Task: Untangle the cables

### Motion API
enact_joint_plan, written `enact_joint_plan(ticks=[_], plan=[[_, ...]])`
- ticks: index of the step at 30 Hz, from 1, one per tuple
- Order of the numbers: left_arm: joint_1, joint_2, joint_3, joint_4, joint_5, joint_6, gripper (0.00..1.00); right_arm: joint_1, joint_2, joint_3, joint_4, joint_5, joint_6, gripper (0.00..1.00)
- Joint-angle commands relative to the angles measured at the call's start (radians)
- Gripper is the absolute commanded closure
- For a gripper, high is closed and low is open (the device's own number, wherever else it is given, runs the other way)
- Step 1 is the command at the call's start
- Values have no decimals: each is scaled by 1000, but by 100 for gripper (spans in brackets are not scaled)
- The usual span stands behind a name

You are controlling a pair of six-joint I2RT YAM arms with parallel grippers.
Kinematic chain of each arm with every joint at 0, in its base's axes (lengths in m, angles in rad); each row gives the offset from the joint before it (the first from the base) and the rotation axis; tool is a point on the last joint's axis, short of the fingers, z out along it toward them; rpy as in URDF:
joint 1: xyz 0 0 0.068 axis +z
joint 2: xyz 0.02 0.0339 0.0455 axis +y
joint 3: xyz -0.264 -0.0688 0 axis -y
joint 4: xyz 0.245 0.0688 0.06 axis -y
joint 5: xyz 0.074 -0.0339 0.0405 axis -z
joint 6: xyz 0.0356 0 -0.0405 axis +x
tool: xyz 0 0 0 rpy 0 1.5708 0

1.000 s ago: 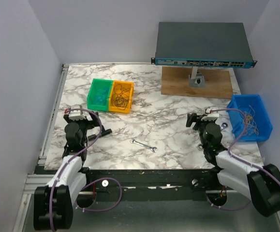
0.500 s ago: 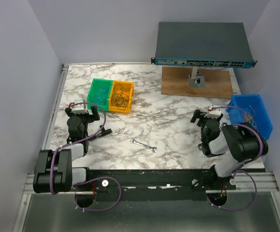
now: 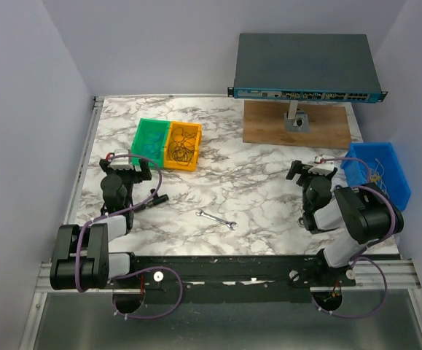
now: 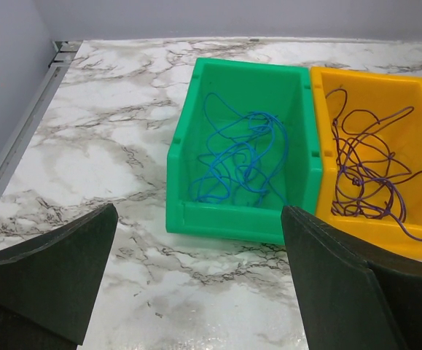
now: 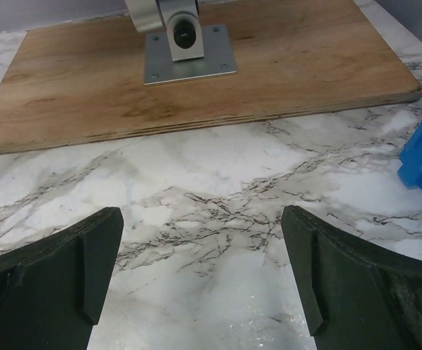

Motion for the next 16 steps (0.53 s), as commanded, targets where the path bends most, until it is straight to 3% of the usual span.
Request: enact_joint_plan(ticks=[1,16], plan=[[0,6,18,45,58,26,1,-9,8,9,51,14,0,0],[1,6,19,42,56,26,2,-9,9,9,52,14,-2,0]])
